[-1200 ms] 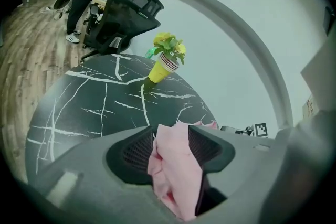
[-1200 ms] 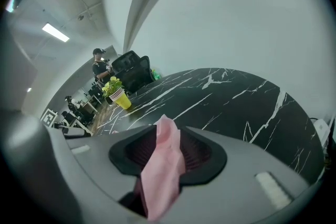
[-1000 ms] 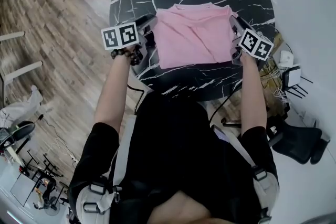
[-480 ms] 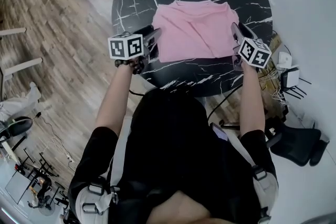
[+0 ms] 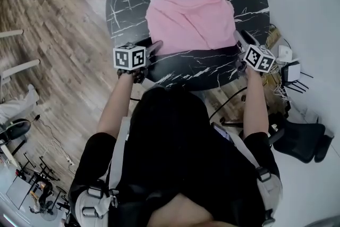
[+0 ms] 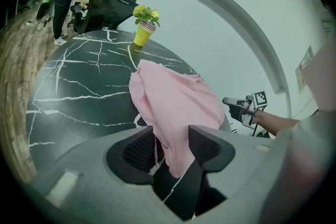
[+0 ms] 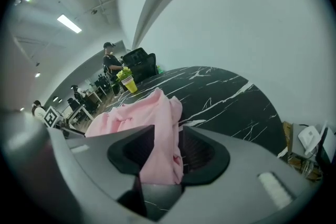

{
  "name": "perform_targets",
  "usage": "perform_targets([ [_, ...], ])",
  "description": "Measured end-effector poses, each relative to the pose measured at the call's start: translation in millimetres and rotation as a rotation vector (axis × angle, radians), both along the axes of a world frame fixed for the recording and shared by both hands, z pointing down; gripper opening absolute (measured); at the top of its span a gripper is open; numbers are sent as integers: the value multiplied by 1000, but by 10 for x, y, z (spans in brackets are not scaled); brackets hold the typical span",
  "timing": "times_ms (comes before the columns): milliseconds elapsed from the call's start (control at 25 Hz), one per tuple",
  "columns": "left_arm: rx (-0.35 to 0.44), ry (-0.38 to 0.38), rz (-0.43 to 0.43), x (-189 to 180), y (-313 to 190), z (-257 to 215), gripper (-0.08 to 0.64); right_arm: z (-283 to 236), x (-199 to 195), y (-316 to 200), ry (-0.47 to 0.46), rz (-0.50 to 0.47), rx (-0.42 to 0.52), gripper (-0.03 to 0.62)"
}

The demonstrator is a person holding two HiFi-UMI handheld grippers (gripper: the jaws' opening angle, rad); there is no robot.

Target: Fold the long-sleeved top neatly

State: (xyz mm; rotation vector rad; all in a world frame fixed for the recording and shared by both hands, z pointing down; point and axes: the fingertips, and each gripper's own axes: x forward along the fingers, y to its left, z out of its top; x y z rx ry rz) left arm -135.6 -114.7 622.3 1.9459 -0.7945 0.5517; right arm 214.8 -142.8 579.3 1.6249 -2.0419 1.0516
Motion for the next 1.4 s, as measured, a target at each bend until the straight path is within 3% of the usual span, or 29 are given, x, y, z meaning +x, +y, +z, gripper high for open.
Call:
perform_targets([
  [200, -20, -11, -9, 32, 72, 91, 165, 186, -143, 58, -50, -36, -50, 159],
  [280, -13, -5, 2, 61, 83, 86, 74, 184, -173, 80, -66, -43, -47, 50],
  [320, -8, -1, 10, 78, 90, 78, 34, 174, -172, 89, -63, -46, -43, 28],
  [640, -7, 15, 13, -94, 183, 32, 21, 93, 72, 99, -22, 15, -3, 15],
  [760, -5, 37, 15, -151, 229, 10, 38, 72, 35, 148, -26, 0, 3, 26],
  [840, 15, 36, 28, -149, 234, -2, 90, 54, -17, 195, -34, -27, 1, 111],
  [1000, 26, 69, 54, -85, 307, -17, 166, 35, -61, 323, -41, -86, 1, 184],
  [1400, 38, 3, 128, -6, 552, 107, 169, 286, -52, 634, 32, -162, -61, 193],
])
